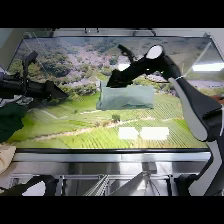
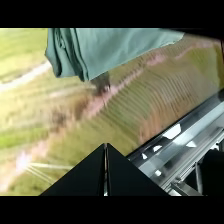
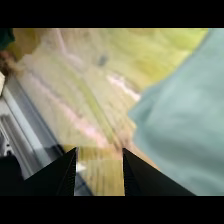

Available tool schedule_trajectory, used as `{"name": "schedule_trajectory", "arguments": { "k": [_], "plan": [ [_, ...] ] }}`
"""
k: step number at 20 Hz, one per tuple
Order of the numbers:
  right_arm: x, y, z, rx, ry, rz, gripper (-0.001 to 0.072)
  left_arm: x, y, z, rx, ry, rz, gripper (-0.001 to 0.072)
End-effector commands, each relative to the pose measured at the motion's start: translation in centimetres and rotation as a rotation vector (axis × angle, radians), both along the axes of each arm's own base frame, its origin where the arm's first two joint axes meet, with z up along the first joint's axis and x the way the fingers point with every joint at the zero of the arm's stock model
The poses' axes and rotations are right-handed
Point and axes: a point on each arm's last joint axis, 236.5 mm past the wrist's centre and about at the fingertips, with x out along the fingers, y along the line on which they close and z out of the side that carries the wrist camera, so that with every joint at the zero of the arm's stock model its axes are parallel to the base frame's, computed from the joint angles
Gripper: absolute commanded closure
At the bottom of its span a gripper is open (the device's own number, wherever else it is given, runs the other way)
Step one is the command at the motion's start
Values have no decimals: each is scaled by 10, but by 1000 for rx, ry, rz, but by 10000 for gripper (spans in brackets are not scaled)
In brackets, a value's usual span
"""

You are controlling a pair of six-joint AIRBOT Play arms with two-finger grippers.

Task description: Fold the shirts.

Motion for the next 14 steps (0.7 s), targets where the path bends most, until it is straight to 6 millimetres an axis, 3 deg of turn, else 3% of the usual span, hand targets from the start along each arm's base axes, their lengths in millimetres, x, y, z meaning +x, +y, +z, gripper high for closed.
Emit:
{"name": "schedule_trajectory", "arguments": {
  "k": [1, 4, 6, 7, 8, 9, 12, 14],
  "plan": [
    [-8, -89, 23, -3, 89, 26, 392, -10, 1, -17, 3, 19, 13, 683],
    [11, -177, 22, -39, 113, -138, 397, -13, -4, -9, -25, 13, 6, 683],
    [19, -230, -3, -128, 128, -268, 415, -14, -8, -2, -51, 6, -3, 683],
    [18, -251, -21, -163, 155, -322, 329, -15, -10, 0, -61, 7, -4, 683],
    [17, -261, -37, -178, 183, -357, 176, -14, -10, 0, -64, 5, -2, 683],
    [16, -269, -57, -187, 204, -398, 103, -13, -12, 2, -73, 1, 1, 683],
    [13, -271, -109, -200, 235, -455, 95, -10, -11, 3, -76, -4, 12, 684],
    [10, -263, -131, -197, 277, -450, 95, -10, -12, 3, -76, -3, 11, 684]
  ]
}}
